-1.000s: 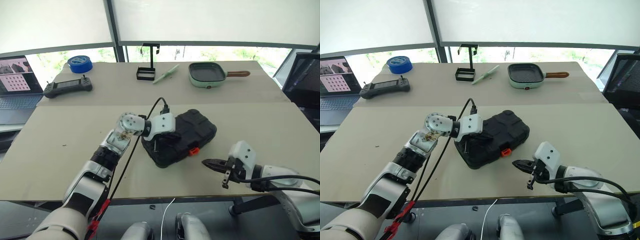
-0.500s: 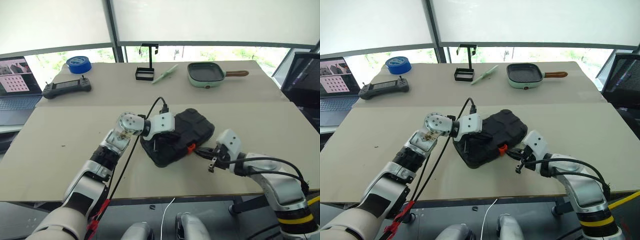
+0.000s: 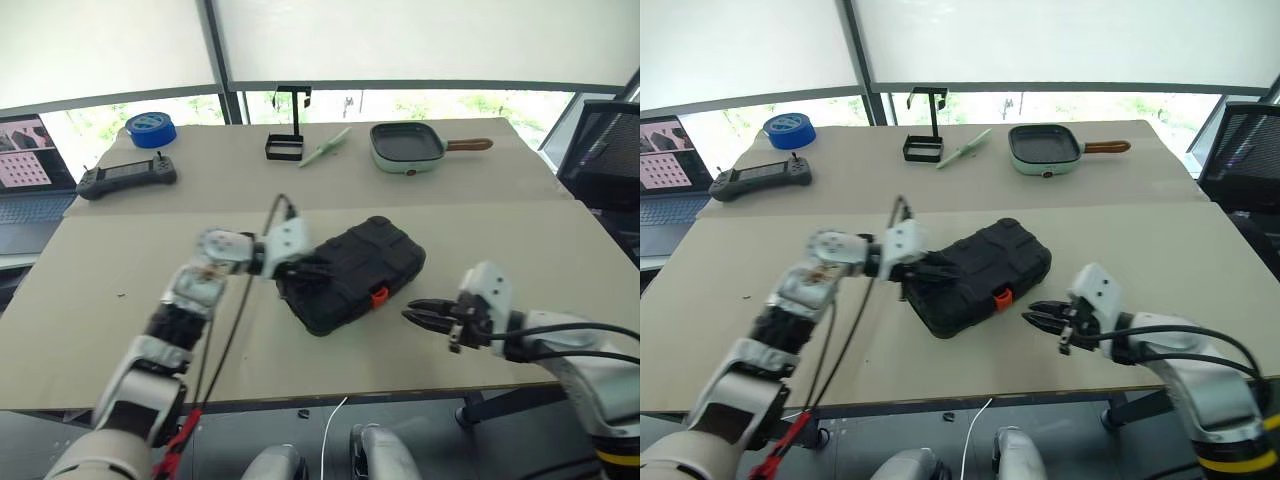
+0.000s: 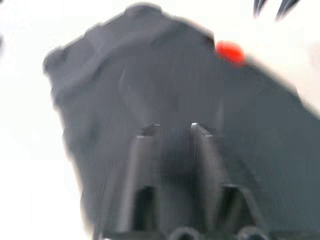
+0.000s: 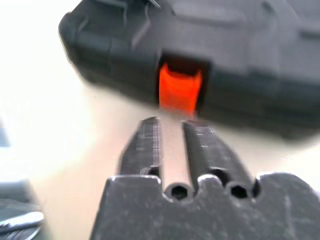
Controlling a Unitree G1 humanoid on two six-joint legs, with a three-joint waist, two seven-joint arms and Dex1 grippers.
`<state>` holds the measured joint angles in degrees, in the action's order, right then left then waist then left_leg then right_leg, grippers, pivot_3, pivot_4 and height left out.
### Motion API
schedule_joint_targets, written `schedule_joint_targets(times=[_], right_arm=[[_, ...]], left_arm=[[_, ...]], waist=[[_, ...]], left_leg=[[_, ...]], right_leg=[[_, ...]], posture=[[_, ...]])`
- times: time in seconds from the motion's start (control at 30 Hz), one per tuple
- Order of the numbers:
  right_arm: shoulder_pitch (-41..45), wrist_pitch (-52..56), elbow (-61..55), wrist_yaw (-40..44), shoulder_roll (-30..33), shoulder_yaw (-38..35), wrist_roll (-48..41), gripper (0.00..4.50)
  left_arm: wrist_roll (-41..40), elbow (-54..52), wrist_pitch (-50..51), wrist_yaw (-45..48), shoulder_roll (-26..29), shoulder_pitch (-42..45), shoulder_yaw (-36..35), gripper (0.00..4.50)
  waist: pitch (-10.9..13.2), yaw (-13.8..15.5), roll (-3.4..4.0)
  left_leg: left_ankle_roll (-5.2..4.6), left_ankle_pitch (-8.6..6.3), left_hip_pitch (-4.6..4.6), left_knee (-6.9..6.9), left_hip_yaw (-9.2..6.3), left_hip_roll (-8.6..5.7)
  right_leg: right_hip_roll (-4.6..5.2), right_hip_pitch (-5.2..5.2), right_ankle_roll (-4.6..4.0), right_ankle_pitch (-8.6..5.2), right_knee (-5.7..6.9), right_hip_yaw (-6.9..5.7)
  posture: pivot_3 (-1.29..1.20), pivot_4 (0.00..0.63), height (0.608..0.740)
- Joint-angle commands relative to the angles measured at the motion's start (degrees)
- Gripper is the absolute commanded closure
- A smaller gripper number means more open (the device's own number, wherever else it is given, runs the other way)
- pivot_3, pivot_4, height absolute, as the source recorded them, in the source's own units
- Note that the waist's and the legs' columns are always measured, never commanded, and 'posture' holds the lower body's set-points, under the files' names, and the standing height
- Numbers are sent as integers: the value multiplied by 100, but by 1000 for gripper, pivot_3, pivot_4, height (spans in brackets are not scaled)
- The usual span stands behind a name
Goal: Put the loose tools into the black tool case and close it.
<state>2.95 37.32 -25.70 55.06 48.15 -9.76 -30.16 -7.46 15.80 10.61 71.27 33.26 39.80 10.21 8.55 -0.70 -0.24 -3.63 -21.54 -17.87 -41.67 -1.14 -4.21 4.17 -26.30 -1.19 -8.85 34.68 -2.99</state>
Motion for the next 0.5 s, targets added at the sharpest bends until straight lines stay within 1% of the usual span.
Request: schedule_joint_targets(times=[0.03,0.07,0.1,0.17,0.2,0.23,0.3,0.33,0.5], right_arm=[[-223,52,-186,761,536,-713,-551,2008],[-310,75,-109,969,698,-883,-651,1589],[-362,100,-27,1122,825,-1029,-751,1364],[-351,130,220,1273,1000,-1296,-900,610],[-273,155,379,1261,1034,-1399,-943,318],[-202,187,542,1251,1064,-1482,-986,32],[-101,155,859,1323,1112,-1595,-993,32],[-84,109,977,1399,1138,-1626,-981,32],[205,282,1401,1526,1151,-1710,-1271,32]], left_arm=[[-644,-512,1097,641,921,-575,-535,1737],[-859,-630,1405,810,1262,-739,-775,1319],[-1032,-719,1634,924,1558,-888,-982,1091],[-1316,-864,1970,1041,2102,-1236,-1418,359],[-1376,-991,2075,1050,2339,-1445,-1620,46],[-1408,-1116,2123,1050,2544,-1658,-1775,0],[-1347,-1315,1917,1072,2874,-2166,-2068,0],[-1367,-1418,1847,1061,2950,-2359,-2202,0],[-1853,-2009,2201,607,2814,-2898,-2979,0]], waist=[[2,5,2],[8,2,7],[15,-9,5],[32,9,-21],[41,21,-33],[43,50,-35],[45,93,-33],[46,99,-30],[53,166,-20]], left_leg=[[0,0,1,1,0,0],[0,0,2,1,-2,1],[-1,-1,-2,4,-1,1],[-2,-1,-3,12,-1,5],[-2,-1,-10,8,-5,5],[-2,-1,-25,4,-8,5],[-4,-3,-29,2,-9,5],[-5,-4,-30,4,-10,5],[-4,-5,-43,8,-23,2]], right_leg=[[0,2,0,0,-1,0],[0,5,1,-1,-3,-2],[0,2,1,-1,-11,-1],[-9,-2,2,-1,-16,-3],[-10,-2,2,-1,-20,-7],[-8,-10,1,0,-24,-9],[-4,-6,4,2,-40,-18],[-2,-4,6,5,-53,-21],[11,-4,5,4,-63,-63]], posture=[[0,150,740],[0,150,740],[0,150,740],[0,150,740],[0,150,740],[0,150,740],[0,150,740],[0,150,740],[0,150,740]])
